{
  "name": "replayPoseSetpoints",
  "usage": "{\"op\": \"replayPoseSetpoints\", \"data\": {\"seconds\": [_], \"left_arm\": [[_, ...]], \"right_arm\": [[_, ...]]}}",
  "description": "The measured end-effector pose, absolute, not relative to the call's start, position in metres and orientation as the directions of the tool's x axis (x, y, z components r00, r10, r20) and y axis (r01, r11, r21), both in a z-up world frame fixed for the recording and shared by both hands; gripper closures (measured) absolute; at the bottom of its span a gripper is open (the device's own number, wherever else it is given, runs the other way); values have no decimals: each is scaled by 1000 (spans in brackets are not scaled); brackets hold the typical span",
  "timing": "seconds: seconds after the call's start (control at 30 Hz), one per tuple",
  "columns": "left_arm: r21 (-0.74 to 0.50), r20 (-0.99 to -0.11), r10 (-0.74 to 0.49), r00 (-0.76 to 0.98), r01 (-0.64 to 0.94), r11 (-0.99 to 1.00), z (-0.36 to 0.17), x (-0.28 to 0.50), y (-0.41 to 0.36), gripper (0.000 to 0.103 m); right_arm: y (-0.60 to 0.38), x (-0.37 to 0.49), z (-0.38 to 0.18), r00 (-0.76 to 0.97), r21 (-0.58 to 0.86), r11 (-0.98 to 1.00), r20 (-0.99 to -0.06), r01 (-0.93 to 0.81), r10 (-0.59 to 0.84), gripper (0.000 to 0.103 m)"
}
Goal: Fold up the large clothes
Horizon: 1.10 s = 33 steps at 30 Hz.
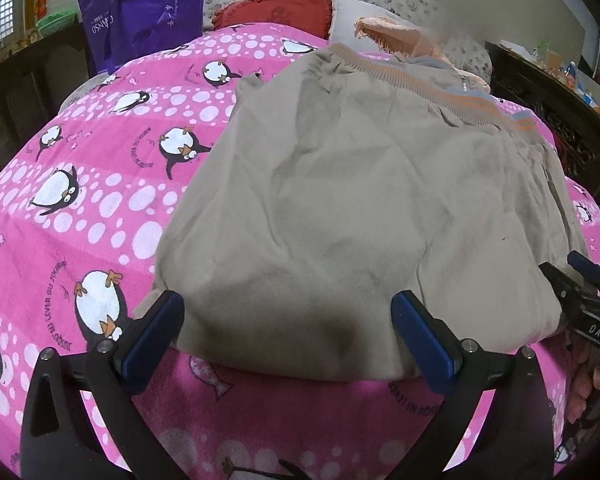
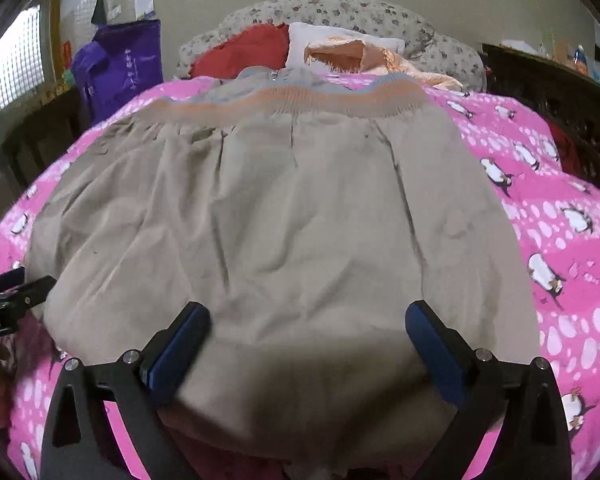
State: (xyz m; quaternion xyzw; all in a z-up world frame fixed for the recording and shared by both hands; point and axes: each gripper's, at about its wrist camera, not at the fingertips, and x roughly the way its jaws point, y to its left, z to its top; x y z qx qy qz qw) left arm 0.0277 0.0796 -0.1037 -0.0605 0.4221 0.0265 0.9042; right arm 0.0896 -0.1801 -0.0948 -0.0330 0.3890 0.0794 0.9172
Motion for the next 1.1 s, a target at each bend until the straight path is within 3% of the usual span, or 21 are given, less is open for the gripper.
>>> {"op": "replayPoseSetpoints", "data": {"seconds": [0.37,0.53,0.67,0.73,0.87,1.1], "left_arm": [[-105,-763,-15,646,-101,989,-101,26,82,0],[-300,-718,-120,685,-150,942,-74,-21,116,0],[-479,-735,-277,619,-185,858,-98,-35,133,0],[-526,-703,-307,641,-180,831,-96,-33,134,0],[-756,-555,-576,600,-75,650,-99,-3,129,0],[-787,-538,-475,697,-212,580,-107,17,166,2]], "right_arm": [[-185,85,-98,687,12,985,-715,-173,130,1],[-186,85,-98,688,12,985,-714,-173,130,1],[-185,85,-98,687,12,985,-715,-173,129,1],[-185,85,-98,687,12,985,-715,-173,130,1],[-186,85,-98,687,12,985,-715,-173,130,1],[-186,85,-98,688,13,985,-714,-173,130,1]]}}
